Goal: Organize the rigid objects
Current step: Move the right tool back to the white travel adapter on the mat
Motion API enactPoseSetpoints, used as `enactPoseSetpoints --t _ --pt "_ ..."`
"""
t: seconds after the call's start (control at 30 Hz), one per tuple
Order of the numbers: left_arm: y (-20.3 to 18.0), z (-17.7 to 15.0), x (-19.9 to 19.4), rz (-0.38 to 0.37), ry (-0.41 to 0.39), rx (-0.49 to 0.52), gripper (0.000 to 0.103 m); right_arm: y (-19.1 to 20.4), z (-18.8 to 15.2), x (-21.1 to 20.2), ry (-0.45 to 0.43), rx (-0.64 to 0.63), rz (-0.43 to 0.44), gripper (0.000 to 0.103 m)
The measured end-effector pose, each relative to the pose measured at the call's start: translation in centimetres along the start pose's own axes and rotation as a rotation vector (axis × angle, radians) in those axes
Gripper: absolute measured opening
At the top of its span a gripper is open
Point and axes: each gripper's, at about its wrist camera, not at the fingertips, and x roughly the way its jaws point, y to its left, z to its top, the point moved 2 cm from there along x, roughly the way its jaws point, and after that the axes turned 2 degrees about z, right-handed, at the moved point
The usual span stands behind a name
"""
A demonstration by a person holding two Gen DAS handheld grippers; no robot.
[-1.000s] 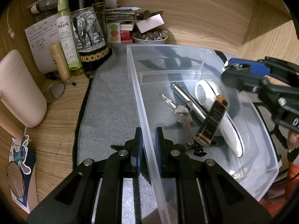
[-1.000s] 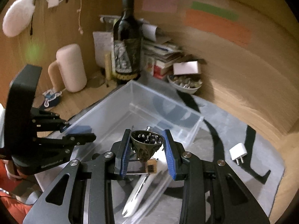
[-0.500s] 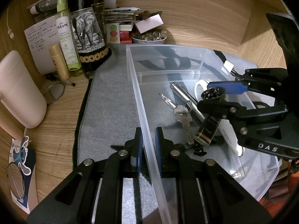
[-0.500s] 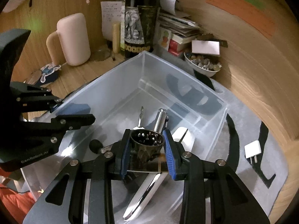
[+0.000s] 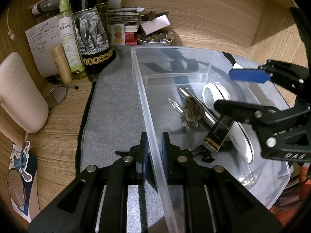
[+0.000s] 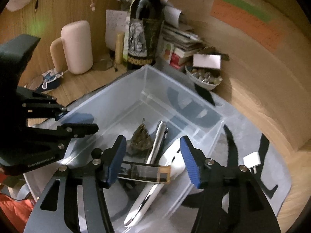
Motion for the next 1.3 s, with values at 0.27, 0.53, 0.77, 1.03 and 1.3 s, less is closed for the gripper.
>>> enactPoseSetpoints --t 0.27,0.53,0.77,1.03,1.3 --pt "0.0 0.0 0.0 0.000 0.000 -0.001 0.013 -2.1 0.9 -2.5 -0.089 0.055 -0.066 0.069" --pt "0.0 0.0 0.0 0.000 0.000 0.000 0.013 -5.6 1.5 -5.4 -0.193 0.150 -0.153 0.081" --pt "0.0 0.0 0.0 -0.002 -0.001 -0.002 0.013 -9.9 1.0 -6.0 -0.207 0.259 -0.238 0.081" --pt "0.0 -0.1 0.0 -0.001 0.002 0.003 0.013 -15.4 -1.2 -3.5 -0.140 0.391 -0.283 0.081" --pt "0.1 -0.1 0.0 0.000 0.003 0.002 0.013 -18.6 -3.9 1.1 -0.026 0.494 -0.270 0.081"
